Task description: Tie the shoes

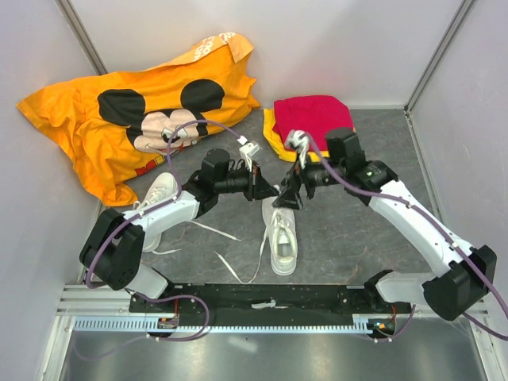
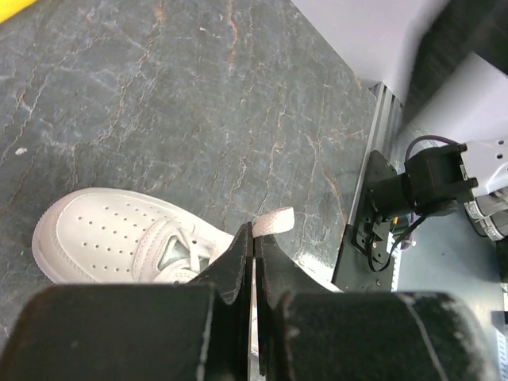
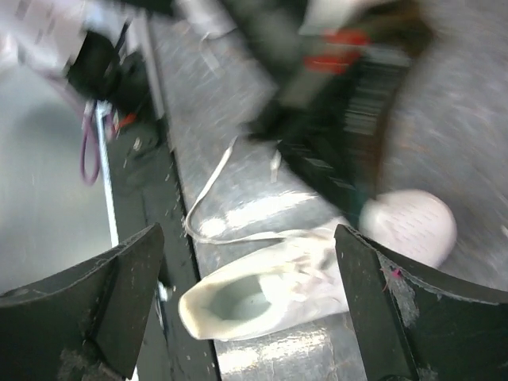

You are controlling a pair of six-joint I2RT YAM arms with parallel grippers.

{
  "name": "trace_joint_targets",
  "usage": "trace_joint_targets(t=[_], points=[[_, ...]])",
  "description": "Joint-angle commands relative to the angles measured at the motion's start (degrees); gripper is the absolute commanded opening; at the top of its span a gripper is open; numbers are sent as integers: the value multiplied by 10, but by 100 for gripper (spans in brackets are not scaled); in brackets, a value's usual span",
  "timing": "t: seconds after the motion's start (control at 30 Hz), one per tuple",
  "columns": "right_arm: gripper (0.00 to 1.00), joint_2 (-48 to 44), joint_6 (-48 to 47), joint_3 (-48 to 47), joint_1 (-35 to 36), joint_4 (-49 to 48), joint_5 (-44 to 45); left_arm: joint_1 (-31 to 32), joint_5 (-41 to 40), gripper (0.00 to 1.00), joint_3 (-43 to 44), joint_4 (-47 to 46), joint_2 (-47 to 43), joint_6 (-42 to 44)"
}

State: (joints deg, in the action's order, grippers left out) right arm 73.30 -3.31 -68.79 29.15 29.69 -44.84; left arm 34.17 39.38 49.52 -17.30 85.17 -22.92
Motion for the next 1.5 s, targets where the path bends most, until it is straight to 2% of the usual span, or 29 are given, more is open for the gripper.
trace_joint_targets(t=[0.0,0.2,0.23,0.43,0.63,0.8,1.07,1.2,1.3,1.33,1.4,1.47], points=[[97,-5,-157,-19,92,90,39,-11,2,1,8,-8,21,-33],[92,52,-288,-12,244,139,150,-21,2,1,18,15,40,-41],[89,61,-296,-6,280,136,160,-22,2,2,20,17,44,-42],[75,132,-311,16,381,74,219,-28,12,1,29,32,57,-42],[64,195,-289,23,428,-3,230,-33,12,1,30,26,62,-45],[60,230,-266,62,459,-81,268,-35,4,2,28,17,71,-60],[58,286,-263,73,478,-107,294,-36,2,2,26,9,76,-63],[52,305,-260,80,483,-122,319,-37,2,2,26,10,76,-62],[38,307,-252,85,485,-122,342,-37,2,2,27,10,76,-61],[23,303,-250,86,487,-121,346,-37,3,2,28,12,75,-60],[1,287,-239,74,488,-100,348,-37,5,1,30,15,77,-58],[0,256,-243,48,486,-64,342,-37,15,2,41,23,77,-48]])
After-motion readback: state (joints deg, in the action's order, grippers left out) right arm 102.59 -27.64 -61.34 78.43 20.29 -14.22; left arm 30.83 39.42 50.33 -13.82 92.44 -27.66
